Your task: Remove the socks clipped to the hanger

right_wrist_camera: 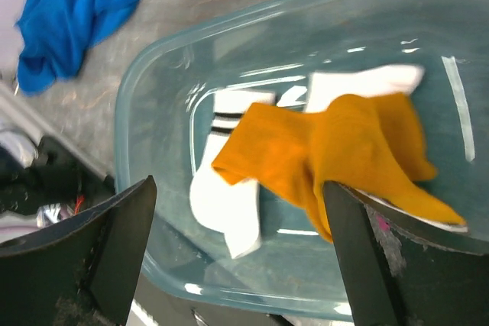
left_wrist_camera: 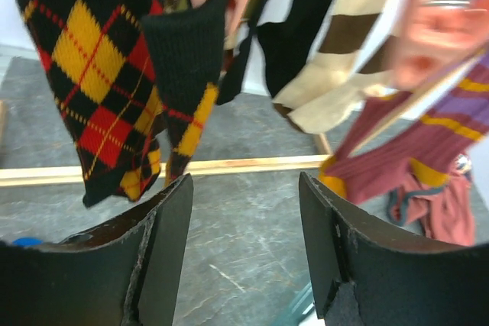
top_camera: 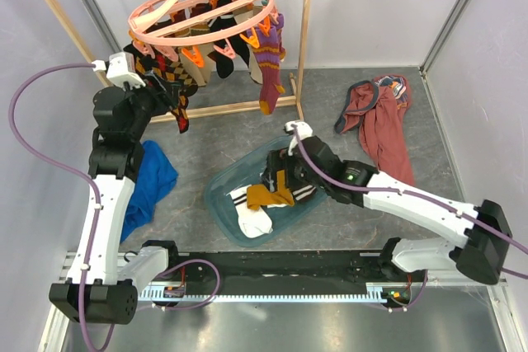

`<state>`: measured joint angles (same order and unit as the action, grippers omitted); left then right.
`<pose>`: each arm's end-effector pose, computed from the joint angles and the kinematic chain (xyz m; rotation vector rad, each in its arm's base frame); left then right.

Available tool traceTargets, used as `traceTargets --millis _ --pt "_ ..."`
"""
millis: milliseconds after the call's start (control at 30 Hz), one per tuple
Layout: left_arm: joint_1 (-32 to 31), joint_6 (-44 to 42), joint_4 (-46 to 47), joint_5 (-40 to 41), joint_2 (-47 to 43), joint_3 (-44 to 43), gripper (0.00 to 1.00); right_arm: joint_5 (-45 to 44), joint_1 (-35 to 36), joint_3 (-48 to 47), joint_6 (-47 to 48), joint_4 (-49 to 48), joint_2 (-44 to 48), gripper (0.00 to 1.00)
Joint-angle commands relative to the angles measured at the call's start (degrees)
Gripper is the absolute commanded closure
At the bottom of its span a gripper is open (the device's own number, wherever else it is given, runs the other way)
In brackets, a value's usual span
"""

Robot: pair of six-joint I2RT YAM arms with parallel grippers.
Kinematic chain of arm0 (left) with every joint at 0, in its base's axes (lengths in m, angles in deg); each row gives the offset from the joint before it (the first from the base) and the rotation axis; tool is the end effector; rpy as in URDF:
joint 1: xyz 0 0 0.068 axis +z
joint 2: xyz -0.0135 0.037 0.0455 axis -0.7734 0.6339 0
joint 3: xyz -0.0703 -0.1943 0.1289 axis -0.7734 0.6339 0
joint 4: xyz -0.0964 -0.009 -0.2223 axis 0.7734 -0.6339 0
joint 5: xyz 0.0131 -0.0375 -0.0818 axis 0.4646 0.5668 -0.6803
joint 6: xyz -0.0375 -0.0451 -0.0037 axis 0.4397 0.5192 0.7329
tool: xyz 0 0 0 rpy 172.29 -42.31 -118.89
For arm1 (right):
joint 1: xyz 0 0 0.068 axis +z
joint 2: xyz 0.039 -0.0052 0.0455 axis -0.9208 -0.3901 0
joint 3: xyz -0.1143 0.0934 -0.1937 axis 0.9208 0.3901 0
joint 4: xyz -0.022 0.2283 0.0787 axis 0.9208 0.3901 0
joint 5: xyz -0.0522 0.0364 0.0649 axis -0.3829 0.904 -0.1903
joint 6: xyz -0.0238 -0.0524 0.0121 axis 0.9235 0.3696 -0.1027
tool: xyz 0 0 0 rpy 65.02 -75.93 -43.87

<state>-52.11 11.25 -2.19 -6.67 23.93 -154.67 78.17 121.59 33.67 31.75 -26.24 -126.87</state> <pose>0.2230 -0.0101 0.3951 -0.1719 1.6490 -0.3580 0.1619 0.2200 0.2689 -0.3333 2.2320 0.7705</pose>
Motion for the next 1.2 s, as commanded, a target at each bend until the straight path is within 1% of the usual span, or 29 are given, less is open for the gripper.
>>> traceTargets --millis 0,67,100,167,267,333,467,600,700,800,967,1033,1067,1100,1133,1167 --pt "0.22 -3.49 2.97 4.11 0.95 -1.50 0.36 2.84 3.28 -7.50 4.35 7.32 -7.36 0.02" --pt "0.22 -4.36 3.76 5.33 1.39 -1.68 0.36 -0.04 3.81 -10.05 5.41 11.18 -9.47 0.02" --pt "0.22 -4.72 4.03 5.78 1.48 -1.59 0.36 -0.67 4.08 -10.24 5.41 11.55 -9.40 0.02" --pt "0.22 -6.38 4.64 10.58 2.01 -1.94 0.36 -0.86 4.17 -10.50 4.80 11.38 -7.56 0.02" --pt "0.22 -9.02 6.13 13.68 1.92 -1.86 0.34 0.02 4.08 -10.68 4.79 10.94 -4.66 0.02" --pt "0.22 -9.73 8.59 13.60 1.92 -0.81 0.33 0.73 4.17 -10.85 4.88 11.03 -3.60 0.02" --pt "0.31 -10.78 8.95 12.11 3.94 -1.33 0.32 1.34 4.17 -11.38 5.41 12.78 -2.72 0.02" --pt "0.31 -11.84 8.34 15.00 4.73 -1.77 0.32 1.25 4.25 -9.98 5.58 12.17 -0.61 0.02" --pt "0.40 -12.54 8.51 15.27 4.38 -1.59 0.32 1.34 4.25 -9.36 5.59 11.12 0.53 0.02" --pt "0.40 -12.90 8.51 13.87 3.68 -1.42 0.32 1.78 4.25 -9.01 5.59 10.06 1.15 0.02" --pt "0.40 -14.39 9.30 8.51 2.80 -0.36 0.31 2.05 4.17 -8.13 5.67 8.04 1.50 0.02" --pt "0.40 -13.26 9.74 6.58 2.71 0.42 0.36 1.69 4.25 -7.87 5.59 8.04 1.59 0.02" --pt "0.40 -12.73 9.83 6.22 2.45 0.60 0.40 1.52 4.25 -7.86 5.59 7.95 1.68 0.02" --pt "0.40 -12.29 9.66 4.65 2.27 0.78 0.60 1.26 4.25 -7.86 5.59 7.86 1.85 0.02" --pt "0.40 -11.15 9.57 2.38 2.18 0.78 0.68 0.91 4.34 -7.86 5.67 7.60 2.29 0.02" --pt "0.40 -10.53 9.48 1.05 1.83 0.78 0.80 0.47 4.43 -7.78 5.67 7.25 2.56 0.02"
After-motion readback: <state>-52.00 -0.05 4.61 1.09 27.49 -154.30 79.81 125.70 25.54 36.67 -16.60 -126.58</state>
